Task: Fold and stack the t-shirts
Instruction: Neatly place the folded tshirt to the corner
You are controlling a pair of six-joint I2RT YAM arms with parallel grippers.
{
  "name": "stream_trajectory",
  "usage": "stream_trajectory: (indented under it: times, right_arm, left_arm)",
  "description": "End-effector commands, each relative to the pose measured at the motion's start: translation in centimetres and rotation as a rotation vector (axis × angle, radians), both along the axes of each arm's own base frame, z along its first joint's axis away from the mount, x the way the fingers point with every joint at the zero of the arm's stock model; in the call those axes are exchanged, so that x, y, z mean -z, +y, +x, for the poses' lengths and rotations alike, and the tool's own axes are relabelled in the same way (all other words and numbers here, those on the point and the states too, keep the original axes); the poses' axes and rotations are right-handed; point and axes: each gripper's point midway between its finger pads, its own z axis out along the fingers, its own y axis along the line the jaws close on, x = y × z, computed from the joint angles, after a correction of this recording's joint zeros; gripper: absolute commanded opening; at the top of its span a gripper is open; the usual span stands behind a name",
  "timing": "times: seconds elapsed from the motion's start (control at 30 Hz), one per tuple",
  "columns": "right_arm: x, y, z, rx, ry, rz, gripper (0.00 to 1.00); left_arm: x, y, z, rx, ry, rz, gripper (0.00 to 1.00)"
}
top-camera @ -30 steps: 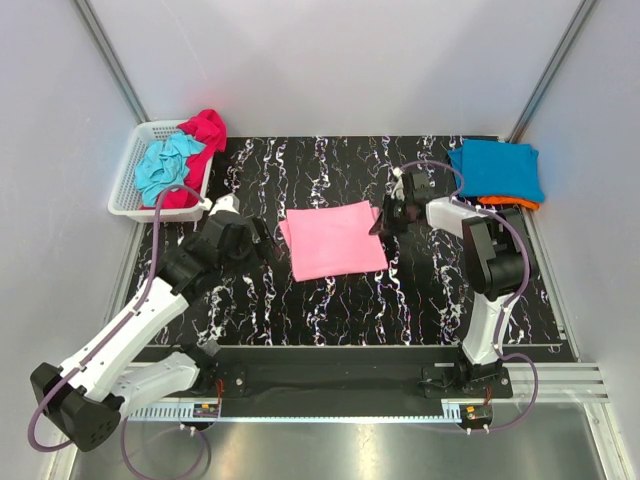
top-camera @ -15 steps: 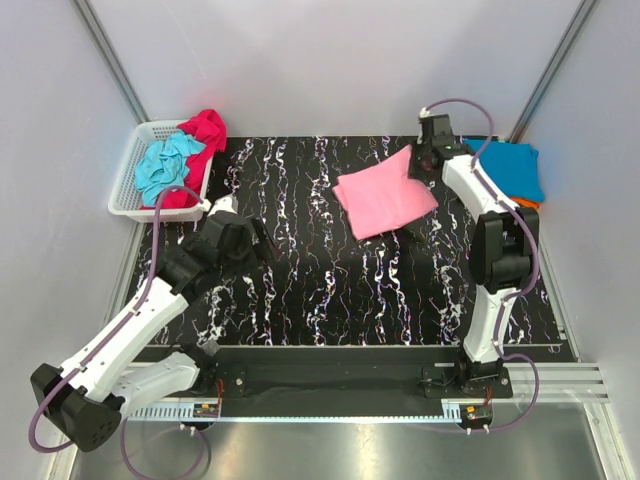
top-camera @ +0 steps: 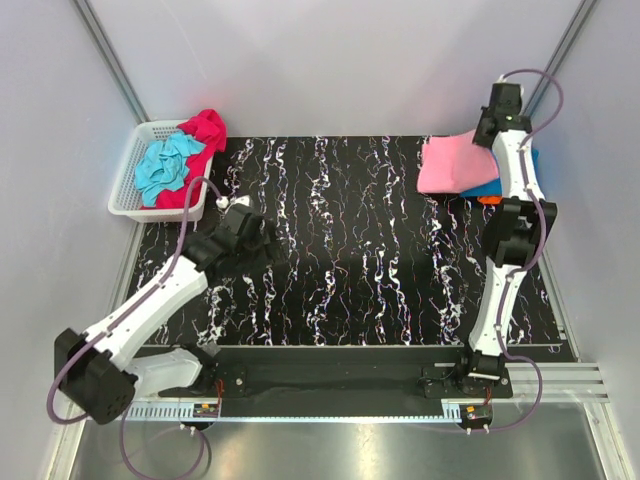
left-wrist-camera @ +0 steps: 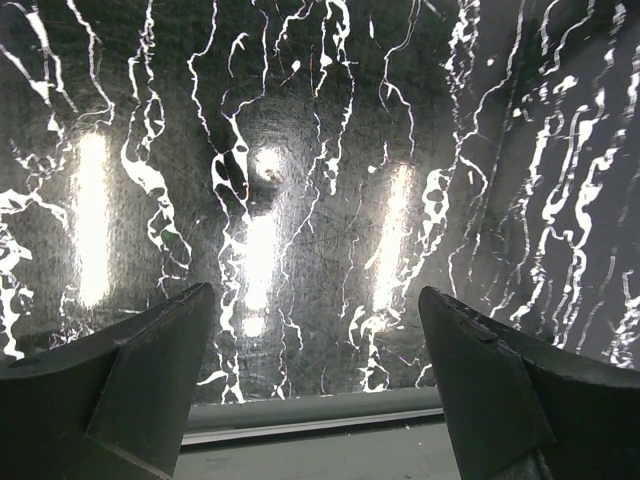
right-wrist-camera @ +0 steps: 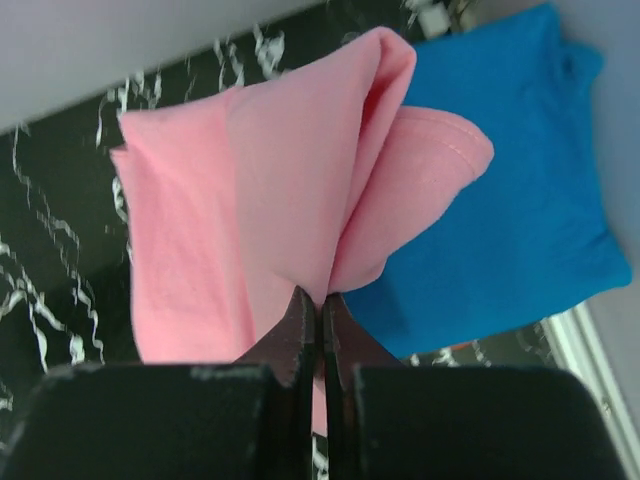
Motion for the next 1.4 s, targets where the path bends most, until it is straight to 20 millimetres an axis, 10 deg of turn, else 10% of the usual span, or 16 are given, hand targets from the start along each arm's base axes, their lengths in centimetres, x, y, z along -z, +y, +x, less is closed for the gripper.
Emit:
stream_trajectory:
  times: [0.0, 0.33, 0.67, 0.83, 1.17, 1.37]
  right_arm:
    - [-5.3, -3.5, 1.1, 0.057, -0.103, -0.061, 0.0]
    - [-8.5, -11.9, -0.5, 0.268, -0.182, -0.113, 0.0]
    - [-3.4, -15.9, -2.3, 0.461, -0.092, -0.135, 0.0]
    - [-1.4, -16.0, -2.2, 0.467, -0.056, -0.133, 0.44]
    - [-4.8, -15.3, -2.8, 0.456, -0.11, -0.113, 0.7]
    - [-5.4, -10.8, -3.3, 0.326, -0.117, 0.035, 0.7]
  left_arm:
    - [-1.6, -1.5, 1.6, 0.045, -0.035, -0.032, 0.89]
    - [-0.2, -3.1, 3.3, 0.071, -0.006, -0.03, 0.89]
    - [0.8, -3.5, 3.0, 0.089, 0.014, -0.049, 0.9]
    - [0.7, -3.3, 2.7, 0.099, 0.003, -0.049, 0.9]
    - [1.0, -3.2, 2.4, 0.112, 0.0, -0.044, 0.91]
    - [0.7, -2.5, 2.7, 0.084, -0.034, -0.03, 0.93]
